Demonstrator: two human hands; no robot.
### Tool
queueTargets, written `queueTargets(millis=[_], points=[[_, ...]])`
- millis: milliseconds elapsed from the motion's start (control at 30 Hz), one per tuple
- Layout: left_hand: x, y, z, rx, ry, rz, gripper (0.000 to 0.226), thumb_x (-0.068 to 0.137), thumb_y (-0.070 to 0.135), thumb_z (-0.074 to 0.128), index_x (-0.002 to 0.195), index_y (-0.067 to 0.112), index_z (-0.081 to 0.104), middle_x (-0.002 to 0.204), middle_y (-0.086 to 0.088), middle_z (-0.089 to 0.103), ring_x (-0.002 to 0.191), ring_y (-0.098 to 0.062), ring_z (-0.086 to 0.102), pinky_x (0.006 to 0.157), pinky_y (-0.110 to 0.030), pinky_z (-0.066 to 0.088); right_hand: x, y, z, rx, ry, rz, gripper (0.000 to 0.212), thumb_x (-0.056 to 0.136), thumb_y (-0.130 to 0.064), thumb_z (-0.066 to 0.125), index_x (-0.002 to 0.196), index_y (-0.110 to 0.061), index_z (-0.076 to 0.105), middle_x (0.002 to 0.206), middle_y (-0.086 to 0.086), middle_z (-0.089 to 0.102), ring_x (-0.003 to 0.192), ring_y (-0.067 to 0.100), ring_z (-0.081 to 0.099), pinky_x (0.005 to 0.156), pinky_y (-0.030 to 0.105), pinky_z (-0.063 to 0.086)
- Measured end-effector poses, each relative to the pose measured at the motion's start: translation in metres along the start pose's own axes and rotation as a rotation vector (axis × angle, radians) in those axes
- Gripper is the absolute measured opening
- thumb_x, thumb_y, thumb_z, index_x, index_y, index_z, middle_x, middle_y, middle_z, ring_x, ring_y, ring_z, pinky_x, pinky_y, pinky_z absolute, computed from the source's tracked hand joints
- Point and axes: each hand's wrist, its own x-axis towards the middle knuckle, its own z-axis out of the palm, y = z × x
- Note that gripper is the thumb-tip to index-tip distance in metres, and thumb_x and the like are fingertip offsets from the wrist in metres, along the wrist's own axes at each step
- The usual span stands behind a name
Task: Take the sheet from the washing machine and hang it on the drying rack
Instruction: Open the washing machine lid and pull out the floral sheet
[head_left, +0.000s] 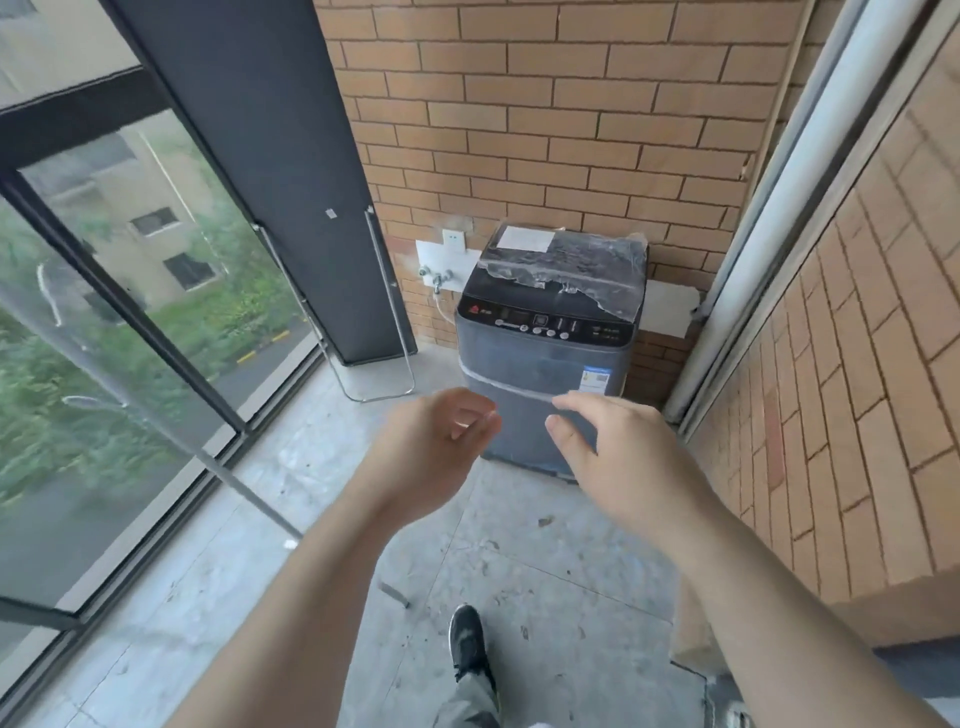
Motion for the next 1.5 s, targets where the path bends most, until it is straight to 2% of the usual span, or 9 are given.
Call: queueTargets(millis=[267,400,600,700,800,967,1167,1367,1500], points=[[0.196,-0.018,-0.006,-0.039,-0.201,0.114,0.013,0.098,0.028,0.061,0.104,0.024,0.072,0.099,0.01,0.075,0.089,-0.001,0.069,0.084,-0.017,0.053,0.149,0.008,0.011,-0.054,0.052,0.123,0.032,0.101,-0.04,0.053,0.125,-0.024,0.069,0.127,-0.009,0.068,0.121,0.015,0.06,0.097,0.035,0.05],[0.271,-0.02,-0.004,-0.061,-0.253,0.117,0.011,0.096,0.026,0.061,0.093,0.032,0.07,0.094,0.014,0.074,0.087,-0.001,0.069,0.085,-0.027,0.056,0.207,0.027,0.012,-0.06,0.049,0.206,0.033,0.101,-0.041,0.052,0.127,-0.026,0.067,0.129,-0.01,0.068,0.119,0.016,0.061,0.095,0.035,0.051],[0.37,-0.029,0.02,0.003,-0.303,0.102,0.014,0.095,0.026,0.06,0.094,0.026,0.074,0.084,0.02,0.071,0.083,0.006,0.066,0.08,-0.021,0.054,0.296,0.074,0.016,-0.049,0.03,0.262,0.033,0.102,-0.039,0.05,0.127,-0.026,0.066,0.125,-0.012,0.068,0.111,0.011,0.064,0.089,0.031,0.051],[0.427,-0.035,0.041,0.065,-0.311,0.072,0.015,0.095,0.028,0.06,0.093,0.024,0.074,0.085,0.013,0.073,0.08,-0.003,0.067,0.078,-0.027,0.057,0.352,0.106,0.024,-0.04,0.0,0.251,0.031,0.103,-0.037,0.05,0.125,-0.025,0.068,0.122,-0.011,0.07,0.11,0.014,0.064,0.087,0.032,0.051],[0.486,-0.037,0.061,0.136,-0.352,0.015,0.019,0.096,0.03,0.057,0.093,0.02,0.074,0.09,0.003,0.075,0.08,-0.012,0.068,0.077,-0.034,0.058,0.412,0.142,0.031,-0.033,-0.091,0.229,0.029,0.102,-0.037,0.051,0.119,-0.024,0.07,0.115,-0.008,0.072,0.108,0.018,0.064,0.082,0.033,0.051],[0.564,-0.047,0.089,0.255,-0.429,-0.084,0.022,0.097,0.032,0.055,0.106,0.024,0.073,0.104,0.005,0.074,0.094,-0.013,0.067,0.084,-0.028,0.054,0.49,0.185,0.043,-0.081,-0.314,0.281,0.03,0.102,-0.037,0.049,0.107,-0.017,0.07,0.105,0.004,0.073,0.099,0.029,0.066,0.078,0.041,0.056],[0.606,-0.075,0.115,0.324,-0.496,-0.168,0.021,0.097,0.028,0.051,0.105,0.026,0.071,0.11,0.005,0.073,0.098,-0.017,0.067,0.087,-0.034,0.056,0.541,0.216,0.068,-0.138,-0.478,0.294,0.031,0.102,-0.038,0.046,0.11,-0.018,0.068,0.11,0.005,0.07,0.091,0.028,0.065,0.077,0.04,0.057],[0.63,-0.109,0.133,0.52,-0.637,-0.107,0.032,0.102,0.025,0.047,0.132,0.022,0.058,0.13,-0.003,0.062,0.103,-0.021,0.062,0.083,-0.034,0.053,0.559,0.224,0.095,-0.208,-0.584,0.315,0.034,0.103,-0.036,0.045,0.125,-0.015,0.061,0.127,0.008,0.064,0.115,0.032,0.06,0.09,0.044,0.053],[0.633,-0.133,0.141,0.578,-0.702,-0.033,0.04,0.1,0.029,0.049,0.14,0.023,0.052,0.144,0.002,0.049,0.127,-0.023,0.05,0.101,-0.041,0.046,0.563,0.218,0.118,-0.248,-0.628,0.323,0.038,0.104,-0.032,0.044,0.135,-0.013,0.055,0.135,0.008,0.06,0.122,0.032,0.057,0.093,0.045,0.053]])
